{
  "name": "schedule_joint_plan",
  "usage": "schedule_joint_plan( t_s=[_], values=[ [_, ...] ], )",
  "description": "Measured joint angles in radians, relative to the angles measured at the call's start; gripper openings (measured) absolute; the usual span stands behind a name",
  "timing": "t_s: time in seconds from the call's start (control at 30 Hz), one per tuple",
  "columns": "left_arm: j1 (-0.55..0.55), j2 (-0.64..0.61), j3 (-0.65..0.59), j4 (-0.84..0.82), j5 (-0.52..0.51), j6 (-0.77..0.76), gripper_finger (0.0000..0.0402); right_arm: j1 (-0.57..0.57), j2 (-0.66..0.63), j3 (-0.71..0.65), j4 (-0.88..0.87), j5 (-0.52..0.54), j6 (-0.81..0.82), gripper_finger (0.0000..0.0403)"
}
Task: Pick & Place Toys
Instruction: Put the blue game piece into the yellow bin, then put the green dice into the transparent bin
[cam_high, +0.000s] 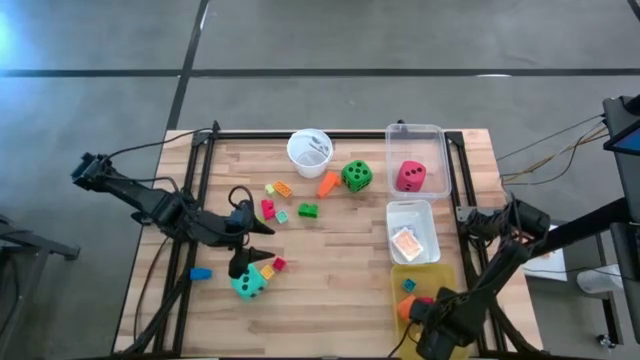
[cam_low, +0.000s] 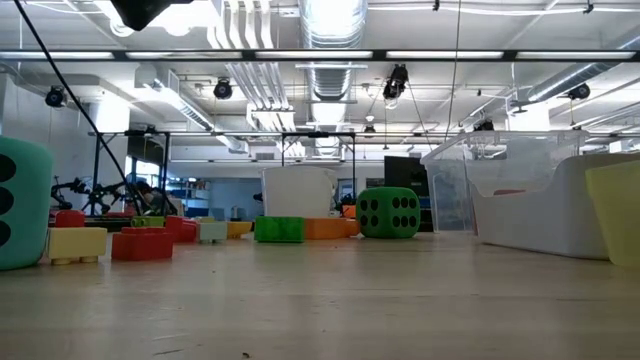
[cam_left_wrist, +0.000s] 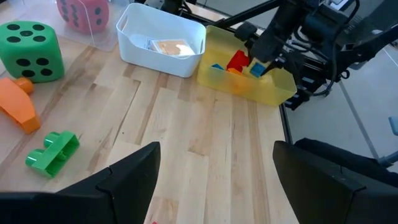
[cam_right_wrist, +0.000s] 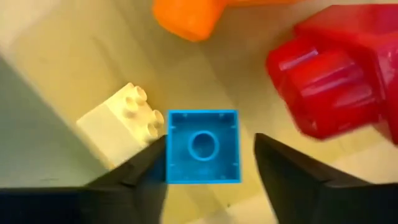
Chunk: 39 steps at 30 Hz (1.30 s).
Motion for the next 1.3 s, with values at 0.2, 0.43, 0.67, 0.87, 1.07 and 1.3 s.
schedule_joint_plan(
  t_s=[0.2,0.43,0.67,0.87,1.07,1.3],
  values=[
    [0.000,0.000,0.000,0.000,0.000,-0.001,0.0314,0.000,-0.003,0.038,-0.033,0.001,0.022,0.0305],
    [0.000,0.000,-0.001,0.000,0.000,-0.004,0.0314,-0.001,-0.004,0.043,-0.054,0.017,0.022,0.0323],
    [0.000,0.000,-0.001,0.000,0.000,-0.005,0.0314,0.000,-0.004,0.042,-0.056,0.065,0.026,0.0324],
    [0.000,0.000,-0.001,0.000,0.000,-0.005,0.0314,0.000,-0.003,0.037,-0.070,0.033,0.136,0.0325],
    [0.000,0.000,-0.001,-0.001,0.000,-0.008,0.0314,0.000,-0.004,0.046,-0.192,-0.012,0.217,0.0325],
    [0.000,0.000,-0.001,-0.001,0.000,-0.008,0.0314,0.000,-0.004,0.062,-0.243,0.038,0.197,0.0325]
  ],
)
